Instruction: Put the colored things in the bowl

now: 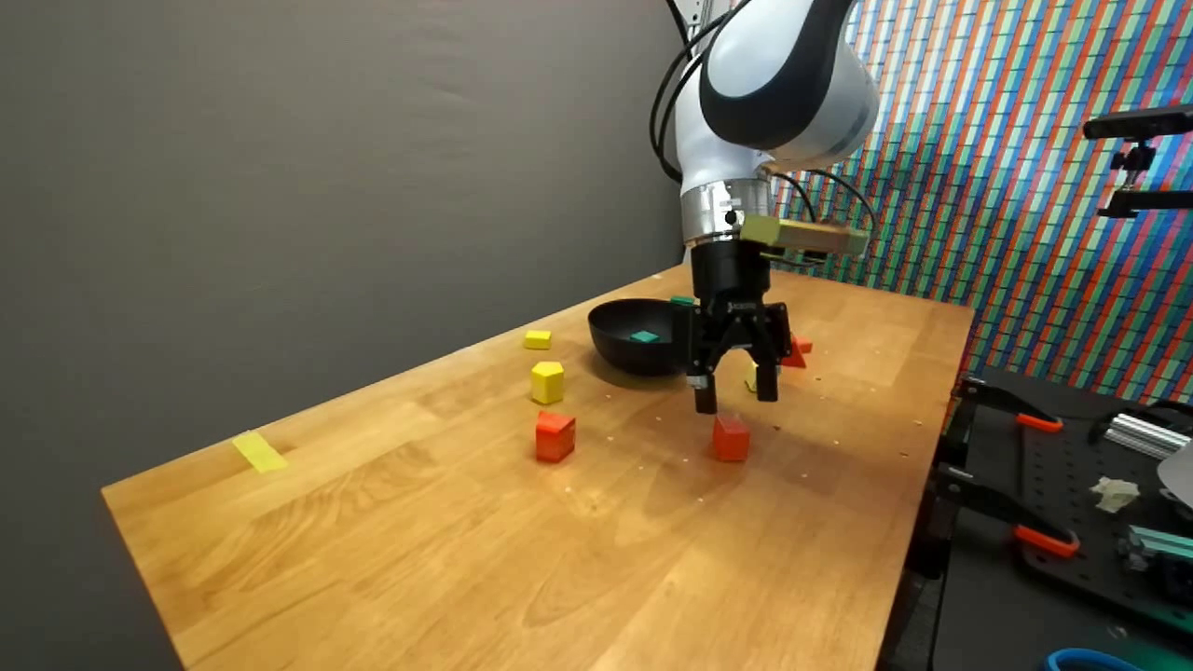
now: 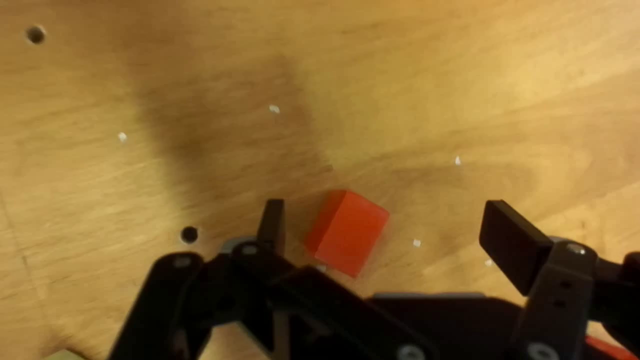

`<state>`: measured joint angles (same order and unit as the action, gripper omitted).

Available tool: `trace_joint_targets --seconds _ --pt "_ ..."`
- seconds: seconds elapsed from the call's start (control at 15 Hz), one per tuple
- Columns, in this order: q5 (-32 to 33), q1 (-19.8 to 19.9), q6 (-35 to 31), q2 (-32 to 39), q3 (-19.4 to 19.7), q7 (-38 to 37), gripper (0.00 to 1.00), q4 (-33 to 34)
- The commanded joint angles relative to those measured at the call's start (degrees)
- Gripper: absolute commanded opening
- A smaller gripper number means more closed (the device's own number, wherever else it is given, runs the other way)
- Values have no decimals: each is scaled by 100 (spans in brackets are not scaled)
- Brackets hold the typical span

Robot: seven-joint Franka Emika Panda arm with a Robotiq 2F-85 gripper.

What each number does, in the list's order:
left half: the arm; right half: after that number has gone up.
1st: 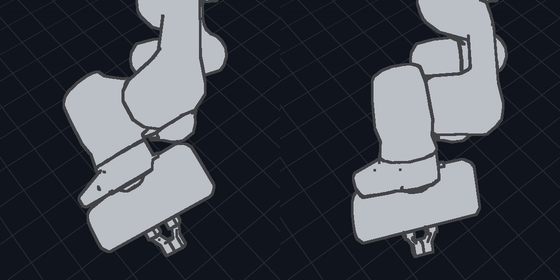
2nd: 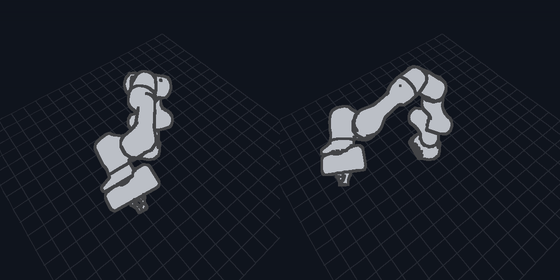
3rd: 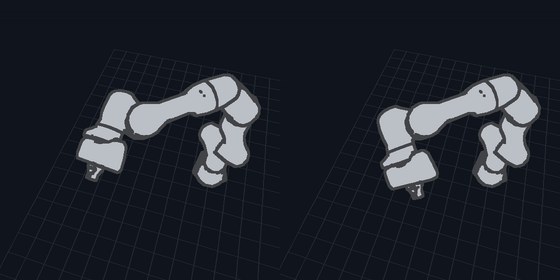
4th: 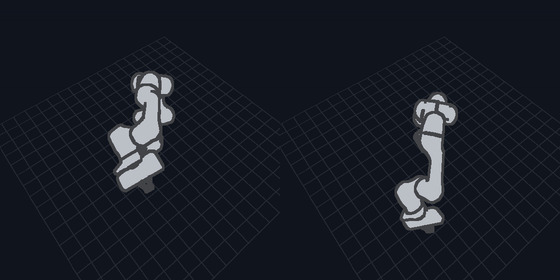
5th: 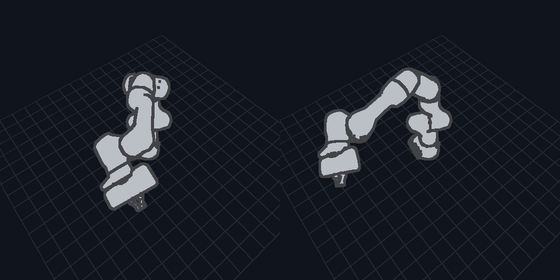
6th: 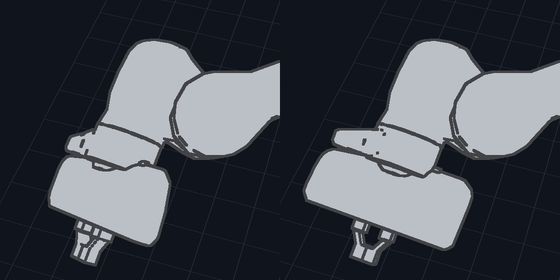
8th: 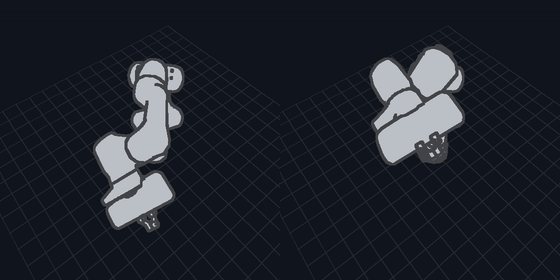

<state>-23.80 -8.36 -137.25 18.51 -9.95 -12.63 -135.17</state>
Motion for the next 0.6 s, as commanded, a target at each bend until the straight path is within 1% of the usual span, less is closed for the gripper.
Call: trace_joint_targets --seconds 0.0,0.07,0.13,0.2,0.27,0.33,0.4,0.53 --pt "-467 -79 -1551 -43 -100 -62 100 -504" --pt "-526 -118 -2014 -37 -136 -135 100 -636" --pt "-287 5 -1339 86 -97 -36 100 -345" --pt "-326 -6 -1653 90 -128 -64 100 -458" --pt "-336 -20 -1787 89 -144 -92 96 -521" --pt "-330 66 -1491 67 -210 106 99 -489" --pt "-424 145 -1239 77 -291 268 98 -448" --pt "-435 160 -860 167 -314 354 100 -364"
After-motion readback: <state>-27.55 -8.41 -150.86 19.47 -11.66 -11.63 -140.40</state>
